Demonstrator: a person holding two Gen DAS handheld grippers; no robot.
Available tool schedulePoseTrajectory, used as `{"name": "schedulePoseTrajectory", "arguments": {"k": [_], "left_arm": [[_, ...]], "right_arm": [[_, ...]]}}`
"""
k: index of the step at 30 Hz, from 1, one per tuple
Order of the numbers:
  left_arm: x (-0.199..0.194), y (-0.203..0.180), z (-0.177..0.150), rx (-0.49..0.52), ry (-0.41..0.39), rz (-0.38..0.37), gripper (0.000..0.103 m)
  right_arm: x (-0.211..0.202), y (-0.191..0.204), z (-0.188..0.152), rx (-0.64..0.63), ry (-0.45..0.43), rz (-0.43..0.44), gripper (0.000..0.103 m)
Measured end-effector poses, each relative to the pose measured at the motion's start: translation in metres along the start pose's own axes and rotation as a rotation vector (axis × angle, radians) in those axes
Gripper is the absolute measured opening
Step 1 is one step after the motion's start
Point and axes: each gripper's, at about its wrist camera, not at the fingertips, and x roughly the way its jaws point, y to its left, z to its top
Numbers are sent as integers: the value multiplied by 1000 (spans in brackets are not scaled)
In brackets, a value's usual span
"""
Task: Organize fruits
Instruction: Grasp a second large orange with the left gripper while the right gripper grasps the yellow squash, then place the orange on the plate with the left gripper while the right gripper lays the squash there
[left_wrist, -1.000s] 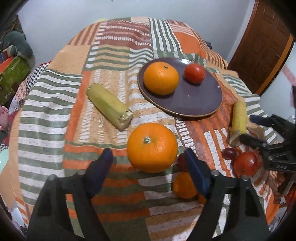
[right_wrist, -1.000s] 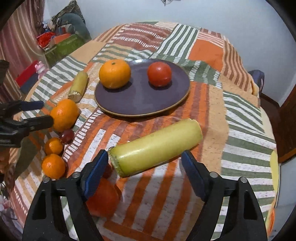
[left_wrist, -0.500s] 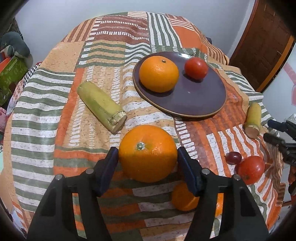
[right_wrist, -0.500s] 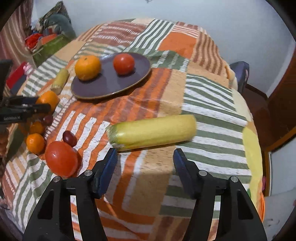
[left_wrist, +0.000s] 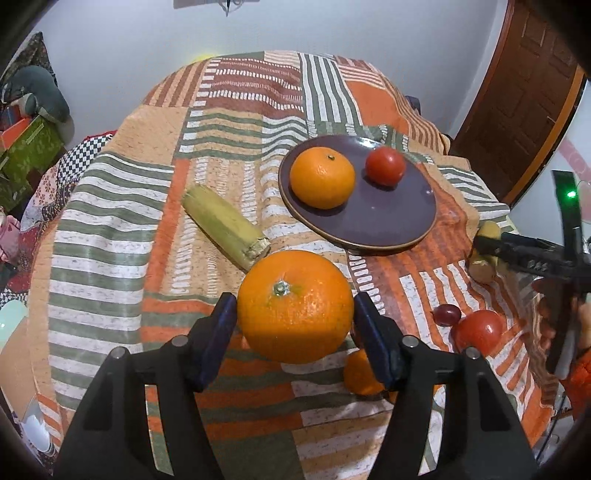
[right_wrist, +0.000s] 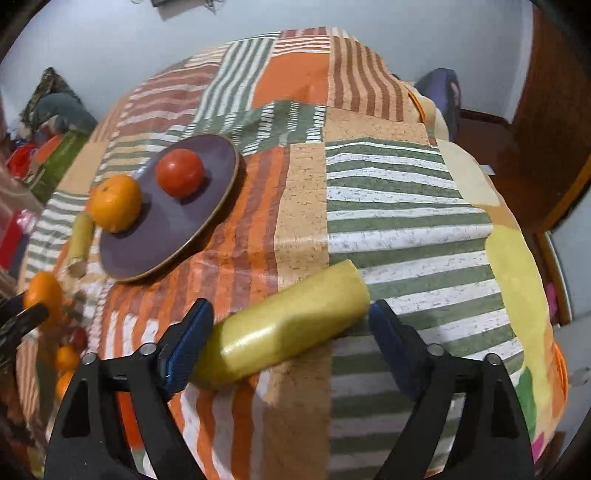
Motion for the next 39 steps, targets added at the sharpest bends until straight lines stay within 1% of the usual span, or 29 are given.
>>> {"name": "schedulePoseTrajectory", "arguments": {"k": [1,2,5,7,8,9,10,11,12,14,17,19,23,26,29,31,34,36,39], "left_arm": [[-1,1,0,-1,-5,2,64],[-2,2,0,-4,-8,2,64],[-3,2,0,-16,-9,-4,64],[-4,2,0,-18,-11,-8,64],[-5,1,0,-17,-13,-10,64],[-7,1,0,-15,-17,-12,64],[-8,0,0,-14,-20,-14,64],[-9,-1,0,-13,-22,-14,64],[-11,-2,0,-12,-25,-15,64],[-14,-4,0,-9,-30,-17,64],[-18,-7,1,-5,-39,-20,64],[-22,-9,1,0,-44,-24,64],[-28,-15,2,18,-55,-27,64],[-27,-21,6,31,-56,-24,64],[-23,-28,10,40,-52,-24,64],[-20,-33,13,44,-48,-32,64],[-14,-41,18,58,-43,-41,64],[-10,-46,21,67,-38,-45,64],[-3,-53,25,79,-34,-52,64]], "right_arm": [[3,9,0,-26,-5,-32,100],[6,16,-1,-48,-5,-57,103],[14,22,0,-80,0,-98,103],[15,18,1,-84,21,-72,103],[14,15,2,-78,38,-48,101],[13,10,0,-68,61,-2,98],[11,9,0,-63,71,26,92],[8,7,-2,-66,79,55,84],[2,8,-5,-91,81,74,79],[-8,17,-10,-164,68,53,65],[-14,31,-19,-253,64,29,54],[-18,26,-20,-273,81,51,48],[-26,10,-22,-271,86,52,39],[-26,1,-20,-225,106,89,38],[-19,4,-11,-212,98,72,39],[-11,7,-4,-199,94,70,42],[6,8,1,-177,94,66,41],[9,7,0,-161,76,72,40],[3,9,-1,-173,45,74,38]]}}
